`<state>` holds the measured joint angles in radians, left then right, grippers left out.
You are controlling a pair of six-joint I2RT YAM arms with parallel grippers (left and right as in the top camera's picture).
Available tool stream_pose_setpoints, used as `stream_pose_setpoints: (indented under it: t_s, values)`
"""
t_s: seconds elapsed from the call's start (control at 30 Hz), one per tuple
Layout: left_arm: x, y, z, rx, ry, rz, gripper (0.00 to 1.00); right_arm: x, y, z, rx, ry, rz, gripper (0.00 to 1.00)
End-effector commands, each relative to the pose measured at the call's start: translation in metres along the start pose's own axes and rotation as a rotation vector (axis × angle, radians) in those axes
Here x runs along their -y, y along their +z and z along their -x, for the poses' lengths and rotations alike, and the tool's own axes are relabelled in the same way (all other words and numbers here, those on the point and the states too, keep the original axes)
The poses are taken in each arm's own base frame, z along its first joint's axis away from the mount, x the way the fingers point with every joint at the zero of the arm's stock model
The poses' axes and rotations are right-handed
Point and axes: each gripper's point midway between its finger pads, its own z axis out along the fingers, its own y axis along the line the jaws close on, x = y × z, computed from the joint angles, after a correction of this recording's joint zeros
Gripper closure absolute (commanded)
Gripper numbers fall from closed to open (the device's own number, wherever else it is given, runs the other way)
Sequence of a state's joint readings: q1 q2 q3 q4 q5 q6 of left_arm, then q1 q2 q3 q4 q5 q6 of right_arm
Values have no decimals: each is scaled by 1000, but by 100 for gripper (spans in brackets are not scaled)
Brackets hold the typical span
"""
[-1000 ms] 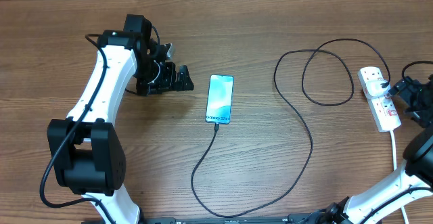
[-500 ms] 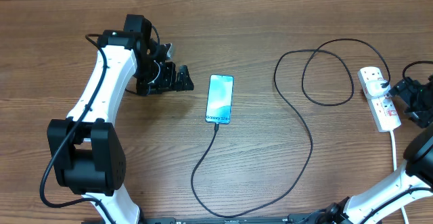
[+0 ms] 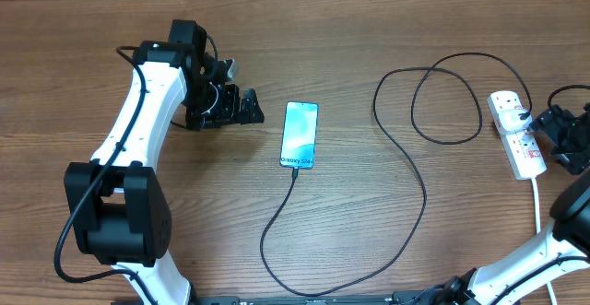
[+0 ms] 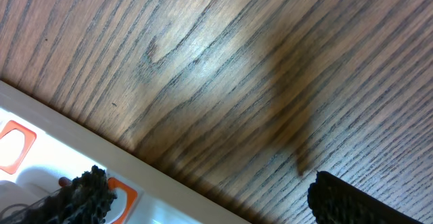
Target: Plug charger to phone and switch on socket
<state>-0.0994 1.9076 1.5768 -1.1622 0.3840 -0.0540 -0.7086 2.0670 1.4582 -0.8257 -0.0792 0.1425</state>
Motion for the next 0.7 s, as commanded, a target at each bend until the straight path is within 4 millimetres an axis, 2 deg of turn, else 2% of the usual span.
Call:
stream_pose_setpoints:
  t_s: [0.0, 0.3, 0.4, 0.67]
  values:
    - [5, -7, 1, 22, 2, 1, 0, -7, 20, -42, -132, -71, -7, 5]
    - [5, -7, 1, 22, 2, 1, 0, -9, 19, -54, -180, -99, -7, 3]
    - [5, -7, 1, 22, 2, 1, 0, -14, 16, -52, -180, -96, 17, 4]
    - [5, -7, 1, 22, 2, 1, 0, -23, -10, -19, -115, -102, 27, 0]
